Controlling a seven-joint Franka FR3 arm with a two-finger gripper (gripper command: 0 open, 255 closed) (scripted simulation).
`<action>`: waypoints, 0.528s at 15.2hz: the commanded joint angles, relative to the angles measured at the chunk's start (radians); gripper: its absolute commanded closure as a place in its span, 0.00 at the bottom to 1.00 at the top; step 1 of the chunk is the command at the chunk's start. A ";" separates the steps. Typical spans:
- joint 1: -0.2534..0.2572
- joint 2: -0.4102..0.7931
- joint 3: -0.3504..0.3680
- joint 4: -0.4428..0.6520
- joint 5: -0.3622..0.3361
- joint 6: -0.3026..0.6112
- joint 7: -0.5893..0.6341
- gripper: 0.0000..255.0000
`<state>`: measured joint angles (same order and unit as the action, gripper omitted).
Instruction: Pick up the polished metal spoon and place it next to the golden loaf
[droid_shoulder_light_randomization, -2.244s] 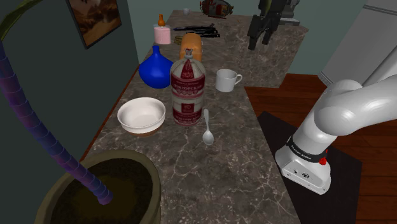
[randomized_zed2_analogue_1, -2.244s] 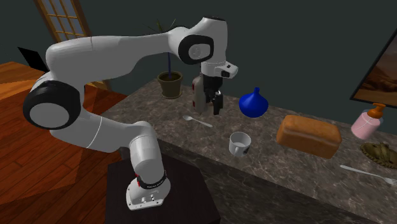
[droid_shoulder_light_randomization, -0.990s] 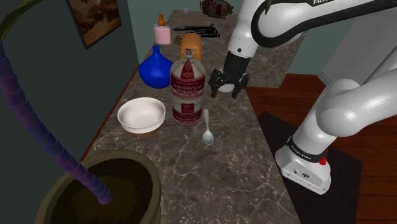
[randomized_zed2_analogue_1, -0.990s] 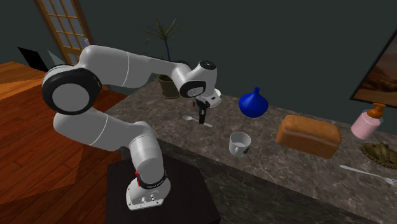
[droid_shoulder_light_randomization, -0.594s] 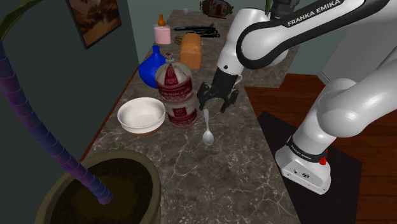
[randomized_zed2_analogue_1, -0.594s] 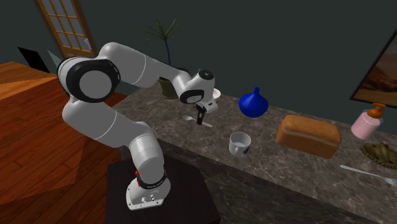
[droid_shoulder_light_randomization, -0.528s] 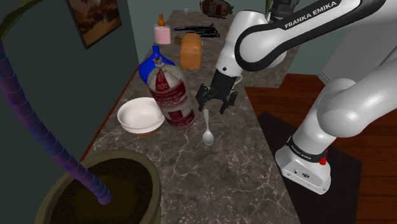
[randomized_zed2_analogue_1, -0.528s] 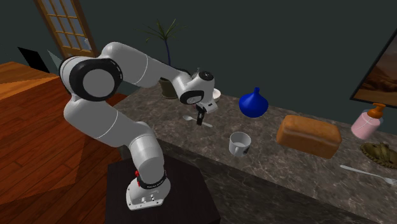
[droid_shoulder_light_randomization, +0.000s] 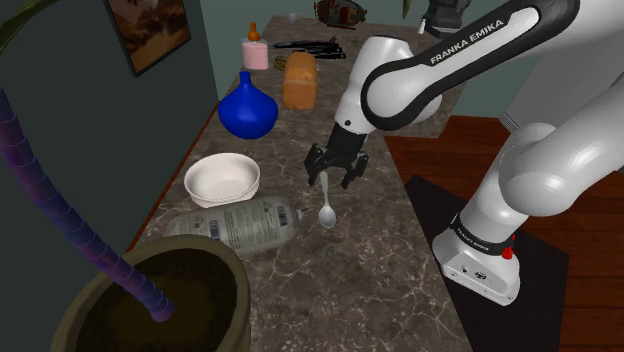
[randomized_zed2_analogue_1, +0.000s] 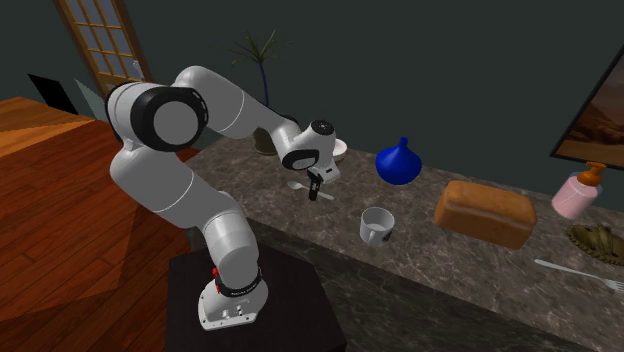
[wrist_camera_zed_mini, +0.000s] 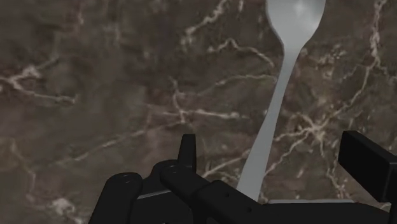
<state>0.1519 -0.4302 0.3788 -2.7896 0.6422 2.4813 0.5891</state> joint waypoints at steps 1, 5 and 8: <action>0.000 0.002 0.001 0.000 0.001 0.003 0.000 0.00; 0.000 0.002 0.001 0.000 0.001 0.003 0.000 1.00; 0.000 0.002 0.001 0.000 0.001 0.003 0.000 1.00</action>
<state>0.1523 -0.4280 0.3793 -2.7892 0.6431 2.4838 0.5887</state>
